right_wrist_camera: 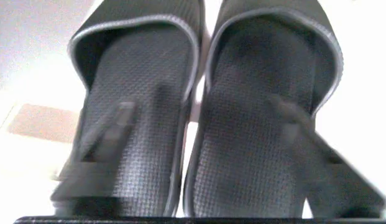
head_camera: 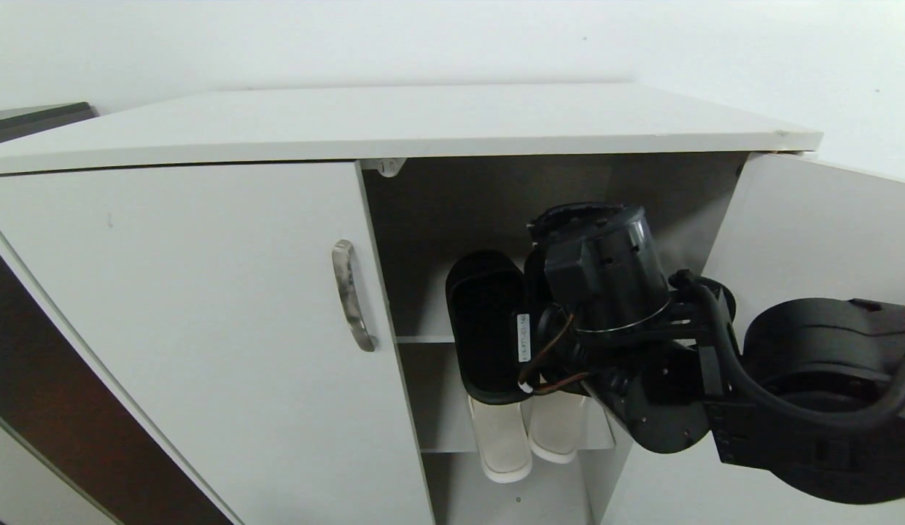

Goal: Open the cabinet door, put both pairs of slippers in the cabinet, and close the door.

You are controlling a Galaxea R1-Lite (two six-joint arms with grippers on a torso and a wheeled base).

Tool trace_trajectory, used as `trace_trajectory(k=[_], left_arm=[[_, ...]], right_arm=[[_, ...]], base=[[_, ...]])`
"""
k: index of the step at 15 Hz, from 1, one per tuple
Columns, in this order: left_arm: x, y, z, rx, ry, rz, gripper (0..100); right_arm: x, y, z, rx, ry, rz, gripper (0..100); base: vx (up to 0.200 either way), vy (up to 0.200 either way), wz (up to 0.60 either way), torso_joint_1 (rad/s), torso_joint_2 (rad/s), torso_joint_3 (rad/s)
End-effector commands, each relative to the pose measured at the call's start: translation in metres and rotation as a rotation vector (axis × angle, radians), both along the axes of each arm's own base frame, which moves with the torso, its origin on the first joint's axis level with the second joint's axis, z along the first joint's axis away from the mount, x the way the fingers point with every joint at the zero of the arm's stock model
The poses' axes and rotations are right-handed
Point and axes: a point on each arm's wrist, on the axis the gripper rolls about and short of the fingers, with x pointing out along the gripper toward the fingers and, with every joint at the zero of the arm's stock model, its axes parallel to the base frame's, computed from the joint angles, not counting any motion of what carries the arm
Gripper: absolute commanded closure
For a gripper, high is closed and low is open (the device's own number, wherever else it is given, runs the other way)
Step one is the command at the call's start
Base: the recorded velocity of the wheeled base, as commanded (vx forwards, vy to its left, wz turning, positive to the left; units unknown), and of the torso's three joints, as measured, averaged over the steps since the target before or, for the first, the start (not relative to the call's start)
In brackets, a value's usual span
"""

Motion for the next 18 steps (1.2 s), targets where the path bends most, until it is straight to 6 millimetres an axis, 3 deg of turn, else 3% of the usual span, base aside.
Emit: trace_trajectory(k=[1,6,18], left_arm=[[0.0000,0.0000,0.0000,0.000,0.000,0.001,100],[0.0001,0.0000,0.0001,0.000,0.001,-0.001,100],[0.0000,0.0000,0.0000,-0.002,0.000,-0.001,100]], right_arm=[[-0.0069,0.0011,0.0017,-0.004,-0.003,0.021,100],[-0.0086,0.0023,-0.0004,-0.009,-0.001,0.025,100],[-0.0109,0.0076,-0.0053,-0.015,-0.006,0.044,100]], base=[[0.000,0.000,0.00,0.000,0.00,0.000],[0.000,0.000,0.00,0.000,0.00,0.000],[-0.200,0.000,0.00,0.002,0.00,0.004]])
